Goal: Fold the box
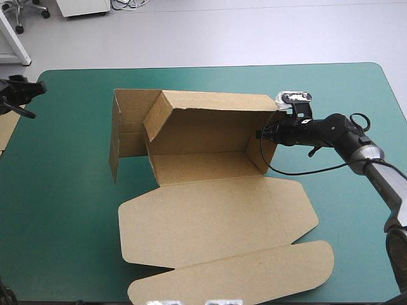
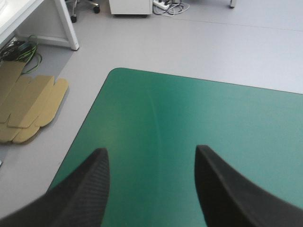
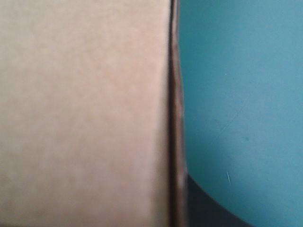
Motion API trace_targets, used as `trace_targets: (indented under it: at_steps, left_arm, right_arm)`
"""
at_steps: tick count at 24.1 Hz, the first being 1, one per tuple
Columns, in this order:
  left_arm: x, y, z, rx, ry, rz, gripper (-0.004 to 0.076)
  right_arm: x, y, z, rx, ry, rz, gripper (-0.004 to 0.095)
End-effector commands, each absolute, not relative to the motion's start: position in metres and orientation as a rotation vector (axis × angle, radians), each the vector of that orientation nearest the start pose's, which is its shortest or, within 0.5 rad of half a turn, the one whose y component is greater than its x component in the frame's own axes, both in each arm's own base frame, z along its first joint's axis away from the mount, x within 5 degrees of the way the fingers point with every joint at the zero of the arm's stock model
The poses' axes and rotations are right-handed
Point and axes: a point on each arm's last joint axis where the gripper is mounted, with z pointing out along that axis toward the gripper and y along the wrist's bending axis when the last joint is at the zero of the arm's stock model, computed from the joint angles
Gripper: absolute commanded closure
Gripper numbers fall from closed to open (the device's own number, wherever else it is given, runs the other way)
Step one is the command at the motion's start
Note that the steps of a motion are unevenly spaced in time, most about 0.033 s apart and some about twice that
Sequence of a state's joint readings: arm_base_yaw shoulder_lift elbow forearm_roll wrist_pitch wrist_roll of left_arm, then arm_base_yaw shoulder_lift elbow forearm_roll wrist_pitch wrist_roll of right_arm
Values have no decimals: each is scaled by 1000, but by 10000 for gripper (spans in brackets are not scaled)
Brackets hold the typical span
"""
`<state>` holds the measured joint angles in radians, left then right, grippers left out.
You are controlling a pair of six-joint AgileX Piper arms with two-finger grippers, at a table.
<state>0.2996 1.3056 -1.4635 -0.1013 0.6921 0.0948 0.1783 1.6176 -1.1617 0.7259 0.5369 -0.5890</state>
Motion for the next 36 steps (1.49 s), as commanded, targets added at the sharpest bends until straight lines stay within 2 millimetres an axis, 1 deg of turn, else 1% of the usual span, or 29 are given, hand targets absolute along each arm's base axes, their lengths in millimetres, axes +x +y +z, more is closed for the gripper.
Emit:
trace_targets:
  at_steps: [1,2,3,4,5,6,7,8,12,14,16,18,21,26,32,35,36]
  left_arm:
    - [267,93,450,-312,1931,143,370]
    - [269,98,440,-330,1949,149,379]
    - [273,104,420,-370,1991,129,391]
    - [274,106,410,-388,2008,119,394]
    - [277,106,391,-413,2046,97,393]
    - [277,106,383,-423,2062,85,393]
    - [277,106,374,-429,2080,72,393]
    - [277,105,371,-423,2089,77,393]
    - [276,105,367,-395,2120,83,393]
    - [276,104,366,-386,2130,82,393]
    - [275,103,366,-355,2144,79,393]
    - [276,101,366,-332,2150,70,393]
    - [276,101,365,-331,2154,68,393]
    - [275,100,364,-338,2164,48,393]
    - [276,96,365,-320,2158,8,393]
    - [276,96,365,-318,2157,1,393]
    - [276,96,365,-319,2158,-2,393]
  right_arm:
    - [338,91,290,-362,2341,487,921]
    - [338,91,293,-365,2339,489,921]
    - [340,91,300,-363,2342,479,921]
    - [340,90,303,-365,2348,470,921]
    - [341,89,312,-373,2363,445,921]
    - [341,88,316,-377,2370,428,921]
    - [342,86,326,-385,2386,398,921]
    - [342,86,330,-394,2391,388,921]
    - [339,81,372,-429,2407,317,921]
    - [336,79,387,-450,2425,280,921]
    - [335,77,393,-456,2466,252,921]
    - [339,77,387,-478,2543,249,921]
    - [347,79,377,-493,2613,259,921]
    - [362,82,359,-462,2664,270,921]
    - [374,84,340,-448,2718,276,921]
    - [376,84,336,-437,2722,278,907]
    - [377,84,337,-436,2711,276,876]
